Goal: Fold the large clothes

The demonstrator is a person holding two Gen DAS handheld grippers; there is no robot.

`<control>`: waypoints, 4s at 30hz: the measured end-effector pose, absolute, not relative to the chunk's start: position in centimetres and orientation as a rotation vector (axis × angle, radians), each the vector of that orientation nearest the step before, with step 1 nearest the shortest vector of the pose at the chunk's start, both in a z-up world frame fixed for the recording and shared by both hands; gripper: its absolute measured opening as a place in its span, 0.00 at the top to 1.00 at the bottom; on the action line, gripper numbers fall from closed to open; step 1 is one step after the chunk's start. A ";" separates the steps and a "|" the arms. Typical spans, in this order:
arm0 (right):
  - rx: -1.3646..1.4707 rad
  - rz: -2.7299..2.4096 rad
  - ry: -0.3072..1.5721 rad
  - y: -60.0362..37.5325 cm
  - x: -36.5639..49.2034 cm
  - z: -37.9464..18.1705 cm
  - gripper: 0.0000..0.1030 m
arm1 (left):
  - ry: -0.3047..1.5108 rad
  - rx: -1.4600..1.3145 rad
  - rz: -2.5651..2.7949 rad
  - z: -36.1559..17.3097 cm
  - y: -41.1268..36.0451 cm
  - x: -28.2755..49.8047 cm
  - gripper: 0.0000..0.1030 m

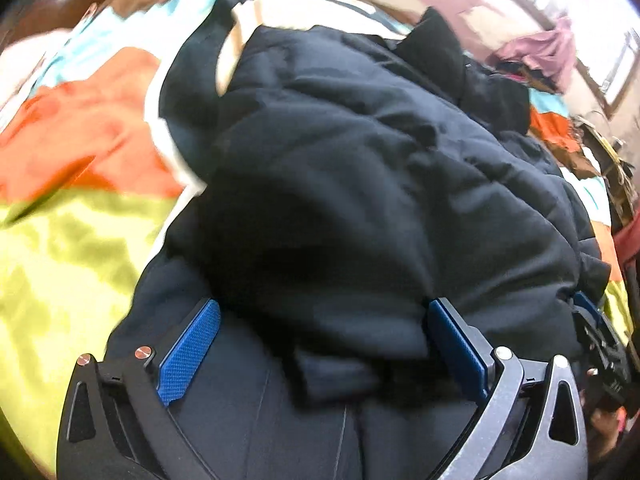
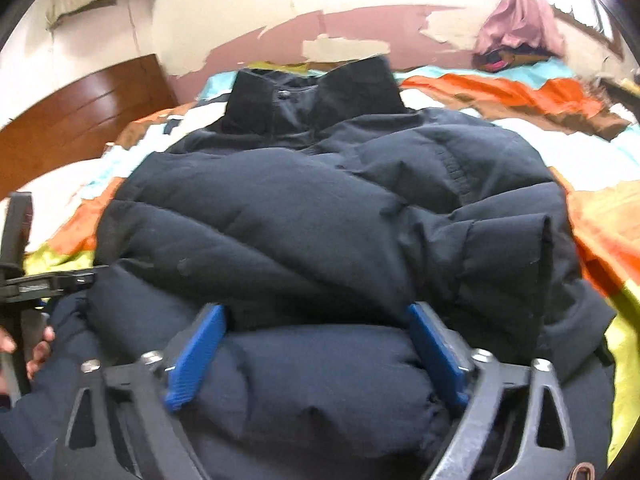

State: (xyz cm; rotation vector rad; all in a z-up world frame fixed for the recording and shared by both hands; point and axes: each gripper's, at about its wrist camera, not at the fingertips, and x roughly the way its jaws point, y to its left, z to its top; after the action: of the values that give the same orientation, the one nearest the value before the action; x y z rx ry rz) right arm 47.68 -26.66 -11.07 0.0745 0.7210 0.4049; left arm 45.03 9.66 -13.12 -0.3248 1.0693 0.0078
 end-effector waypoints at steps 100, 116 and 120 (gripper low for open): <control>-0.087 0.341 0.616 -27.6 50.9 -5.1 0.51 | 0.726 -0.302 -0.154 -4.5 7.6 50.2 0.53; 0.094 0.277 0.727 -25.9 64.6 -4.7 0.71 | 0.891 -0.242 -0.125 -7.9 3.8 61.3 0.44; 0.269 0.276 0.827 -28.8 66.0 -8.6 0.89 | 0.910 -0.329 -0.151 -10.1 5.0 61.3 0.42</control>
State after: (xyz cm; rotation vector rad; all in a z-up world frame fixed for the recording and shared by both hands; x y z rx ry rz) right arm 65.97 -28.80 -8.64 0.2695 0.8271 0.2758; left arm 61.30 4.96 -10.10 -0.3291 0.9102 -0.1510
